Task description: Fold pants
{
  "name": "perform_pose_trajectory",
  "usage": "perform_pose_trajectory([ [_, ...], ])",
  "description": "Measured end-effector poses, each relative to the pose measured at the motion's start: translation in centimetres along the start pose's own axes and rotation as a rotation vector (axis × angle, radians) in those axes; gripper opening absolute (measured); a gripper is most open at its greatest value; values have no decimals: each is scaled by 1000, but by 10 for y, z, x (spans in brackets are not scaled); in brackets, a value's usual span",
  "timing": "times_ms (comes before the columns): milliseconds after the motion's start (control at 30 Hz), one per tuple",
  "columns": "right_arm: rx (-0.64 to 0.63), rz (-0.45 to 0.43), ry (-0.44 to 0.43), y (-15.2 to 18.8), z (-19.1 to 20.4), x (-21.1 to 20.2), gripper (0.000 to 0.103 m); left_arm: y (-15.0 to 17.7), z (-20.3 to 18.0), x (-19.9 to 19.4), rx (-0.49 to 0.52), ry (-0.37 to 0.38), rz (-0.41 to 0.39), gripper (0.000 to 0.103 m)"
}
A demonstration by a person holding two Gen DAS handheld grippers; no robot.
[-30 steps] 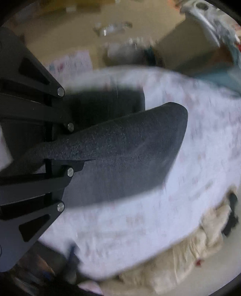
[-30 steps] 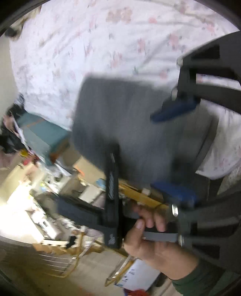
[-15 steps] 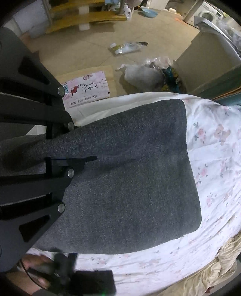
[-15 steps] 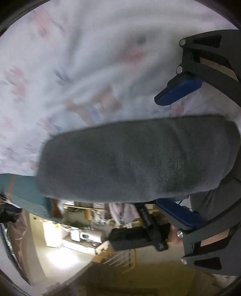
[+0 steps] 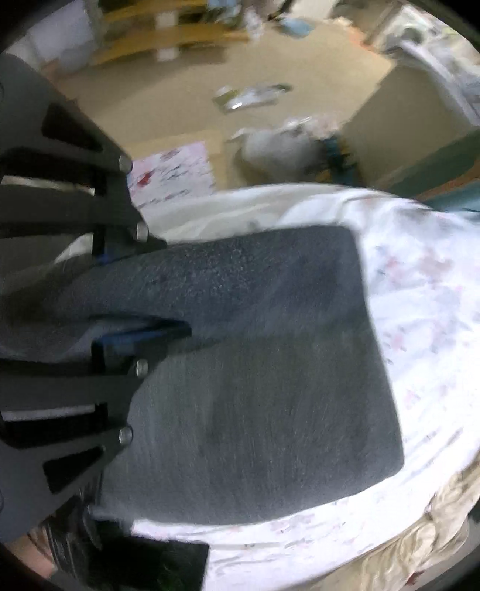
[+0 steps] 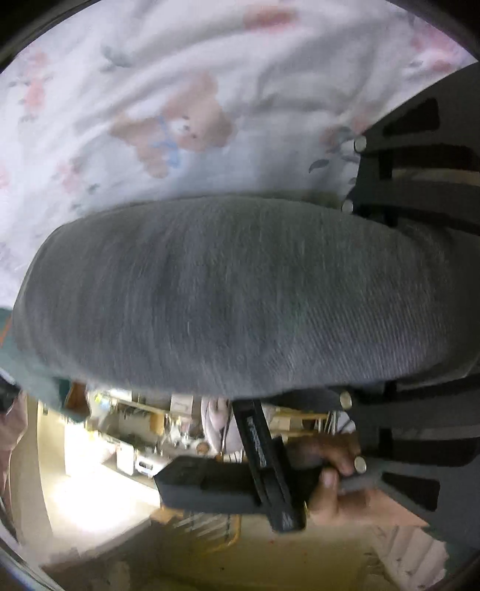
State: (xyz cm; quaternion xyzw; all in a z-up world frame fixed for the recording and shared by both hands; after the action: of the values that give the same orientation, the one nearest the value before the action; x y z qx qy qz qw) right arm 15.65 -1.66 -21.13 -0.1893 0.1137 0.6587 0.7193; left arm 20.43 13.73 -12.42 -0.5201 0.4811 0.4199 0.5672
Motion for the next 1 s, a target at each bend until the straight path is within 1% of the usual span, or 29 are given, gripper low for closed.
perform_pose_trajectory([
  [67,-19,-2,-7,-2,9,-21,46,-3,-11,-16,21,48,-60,28],
  [100,-27,-4,-12,-4,14,-37,46,-4,-17,-23,28,82,-86,30],
  [133,-29,-9,-11,-6,15,-48,46,-7,-24,-34,30,133,-124,37],
  [167,-32,-21,0,-11,17,-70,46,-8,-27,-40,27,164,-152,48],
  [200,-49,-22,18,-14,17,-88,46,-11,-29,-47,19,181,-183,56],
  [233,-66,-21,48,-16,16,-109,46,-15,-30,-55,5,186,-220,68],
  [267,-73,-16,75,-18,13,-125,46,-18,-30,-59,-5,189,-241,71],
  [300,-86,-11,108,-20,8,-141,46,-20,-29,-62,-14,196,-252,71],
  [333,-94,5,161,-24,-4,-163,46,-23,-29,-62,-29,209,-256,71],
  [400,-33,50,199,-25,-32,-185,47,-25,-31,-57,-49,222,-242,71],
  [433,22,70,209,-24,-56,-200,48,-24,-34,-52,-54,227,-221,71],
  [500,132,85,258,-24,-105,-219,58,-22,-43,-44,-43,227,-176,71],
  [533,153,102,277,-21,-120,-224,61,-19,-48,-38,-27,216,-151,71],
  [567,172,118,294,-20,-131,-229,68,-16,-52,-35,-14,208,-141,71],
  [600,164,128,329,-17,-135,-230,78,-13,-58,-32,2,205,-132,71],
  [633,142,131,364,-19,-136,-233,81,-11,-63,-30,16,208,-121,71],
  [667,100,128,413,-21,-134,-236,88,-8,-70,-26,33,223,-102,72],
  [700,93,122,429,-23,-131,-237,90,-5,-78,-21,44,246,-82,72],
  [733,104,115,432,-24,-129,-242,90,-2,-87,-15,53,263,-65,73],
  [800,98,81,468,-24,-121,-248,90,0,-101,-5,43,269,-49,73],
  [833,76,56,503,-23,-116,-253,90,1,-113,0,31,297,-36,73],
  [900,69,24,531,-24,-104,-256,90,-1,-133,11,-1,343,-14,75],
  [933,73,0,539,-22,-100,-260,90,-2,-145,22,-29,354,4,79],
  [1000,91,-66,520,-15,-90,-271,90,-4,-160,41,-66,362,26,81],
])
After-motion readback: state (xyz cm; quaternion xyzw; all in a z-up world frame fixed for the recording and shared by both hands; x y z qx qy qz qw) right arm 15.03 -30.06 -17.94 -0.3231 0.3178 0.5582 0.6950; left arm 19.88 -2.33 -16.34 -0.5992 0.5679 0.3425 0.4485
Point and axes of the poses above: each gripper's, at about its wrist camera, not at the fingertips, and x roughly the way its jaws point, z to its left, y to its underside, the point moved 5 cm from there along x, roughly the way its jaws point
